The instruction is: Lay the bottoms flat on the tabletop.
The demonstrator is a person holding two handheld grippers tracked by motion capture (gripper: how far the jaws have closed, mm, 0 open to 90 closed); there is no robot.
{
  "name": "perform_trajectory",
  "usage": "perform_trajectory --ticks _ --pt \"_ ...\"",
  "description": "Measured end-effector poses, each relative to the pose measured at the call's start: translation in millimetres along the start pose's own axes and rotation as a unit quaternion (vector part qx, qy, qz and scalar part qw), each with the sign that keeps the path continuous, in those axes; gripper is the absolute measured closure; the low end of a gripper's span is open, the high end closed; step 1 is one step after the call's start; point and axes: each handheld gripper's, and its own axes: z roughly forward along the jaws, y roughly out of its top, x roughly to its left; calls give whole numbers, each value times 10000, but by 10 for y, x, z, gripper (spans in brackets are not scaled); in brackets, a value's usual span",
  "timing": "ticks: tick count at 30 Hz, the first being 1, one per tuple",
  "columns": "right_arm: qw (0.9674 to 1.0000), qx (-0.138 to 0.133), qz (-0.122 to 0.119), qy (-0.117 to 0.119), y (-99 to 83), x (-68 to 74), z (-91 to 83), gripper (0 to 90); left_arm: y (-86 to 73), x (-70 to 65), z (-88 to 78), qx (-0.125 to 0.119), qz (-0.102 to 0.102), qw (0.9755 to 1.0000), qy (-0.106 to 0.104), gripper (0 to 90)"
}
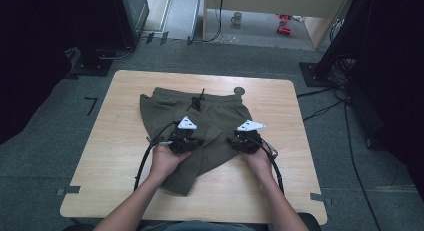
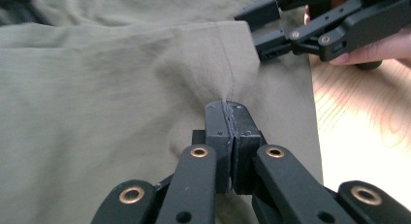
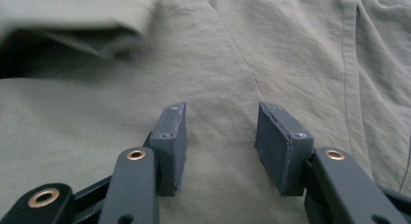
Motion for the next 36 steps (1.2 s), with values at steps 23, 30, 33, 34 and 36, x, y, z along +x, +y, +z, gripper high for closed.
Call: perform_trajectory --ticks 23,30,33,34,36 --pt "10000 -6 19 -25 17 -9 20 543 -190 434 -979 -884 -565 9927 600 896" --pt "10000 6 48 -28 27 -9 30 542 -343 571 -1149 -957 -776 9893 780 896" --pt "10000 8 35 -19 26 -12 29 544 -397 629 -1209 -977 -870 9878 840 896" --pt "10000 8 24 -23 25 -15 28 545 -416 650 -1230 -973 -897 9873 878 896" --pt "10000 -8 13 -33 21 -26 24 549 -459 699 -1282 -999 -960 9859 941 896"
